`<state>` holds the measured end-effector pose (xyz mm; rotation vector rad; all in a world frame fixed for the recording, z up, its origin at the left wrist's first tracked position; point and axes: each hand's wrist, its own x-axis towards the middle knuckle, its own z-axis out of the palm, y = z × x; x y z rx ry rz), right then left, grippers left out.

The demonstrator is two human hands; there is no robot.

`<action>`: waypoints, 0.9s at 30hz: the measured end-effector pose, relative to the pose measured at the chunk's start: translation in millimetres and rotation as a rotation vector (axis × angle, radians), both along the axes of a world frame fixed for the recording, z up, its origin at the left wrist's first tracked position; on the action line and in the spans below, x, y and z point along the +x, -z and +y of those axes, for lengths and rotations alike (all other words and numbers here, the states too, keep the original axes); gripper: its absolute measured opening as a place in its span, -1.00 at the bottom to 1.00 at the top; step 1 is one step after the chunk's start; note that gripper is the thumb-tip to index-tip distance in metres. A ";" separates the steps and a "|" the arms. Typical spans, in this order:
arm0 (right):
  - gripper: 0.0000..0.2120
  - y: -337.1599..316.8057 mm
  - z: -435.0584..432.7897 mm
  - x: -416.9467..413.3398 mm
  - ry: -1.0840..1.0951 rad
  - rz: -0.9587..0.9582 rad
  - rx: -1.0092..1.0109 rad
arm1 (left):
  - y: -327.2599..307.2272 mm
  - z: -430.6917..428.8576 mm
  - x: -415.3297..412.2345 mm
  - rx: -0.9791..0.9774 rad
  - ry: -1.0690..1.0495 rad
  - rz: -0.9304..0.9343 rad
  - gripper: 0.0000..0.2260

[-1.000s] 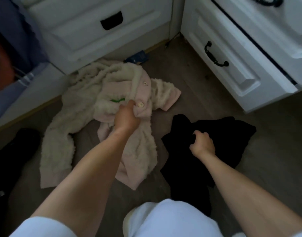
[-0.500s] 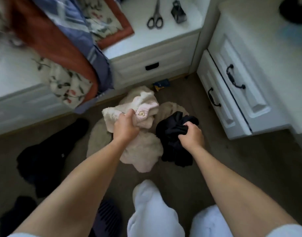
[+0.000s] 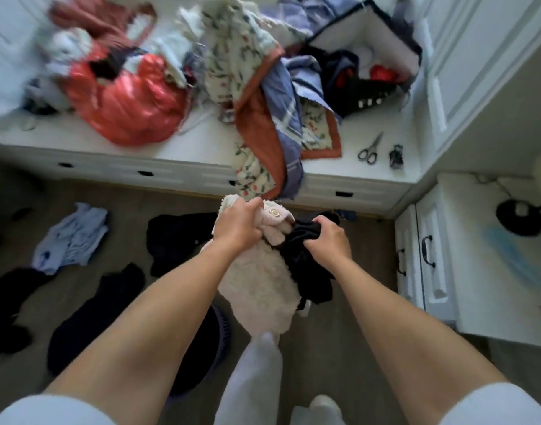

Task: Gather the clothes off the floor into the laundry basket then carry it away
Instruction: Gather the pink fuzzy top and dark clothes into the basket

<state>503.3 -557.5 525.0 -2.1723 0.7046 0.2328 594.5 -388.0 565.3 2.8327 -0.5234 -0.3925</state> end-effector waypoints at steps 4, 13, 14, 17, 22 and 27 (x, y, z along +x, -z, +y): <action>-0.80 -68.9 32.5 7.6 -0.167 -0.097 -0.028 | -72.1 53.5 -14.7 -0.013 -0.086 -0.056 -0.63; -0.65 -206.8 155.3 2.4 -0.418 -0.348 -0.052 | -217.9 173.6 -86.6 -0.131 -0.232 -0.277 -0.63; -0.59 -219.7 172.5 1.3 -0.452 -0.373 -0.045 | -231.7 190.1 -95.9 -0.150 -0.263 -0.293 -0.63; -0.44 -250.6 213.3 -2.4 -0.570 -0.463 -0.032 | -264.3 226.5 -116.3 -0.167 -0.334 -0.336 -0.61; -0.45 -289.5 287.6 -6.9 -0.723 -0.543 -0.030 | -306.4 294.6 -143.9 -0.201 -0.440 -0.424 -0.64; -0.51 -288.3 340.3 -6.5 -0.814 -0.533 -0.021 | -303.3 338.9 -149.9 -0.220 -0.516 -0.401 -0.65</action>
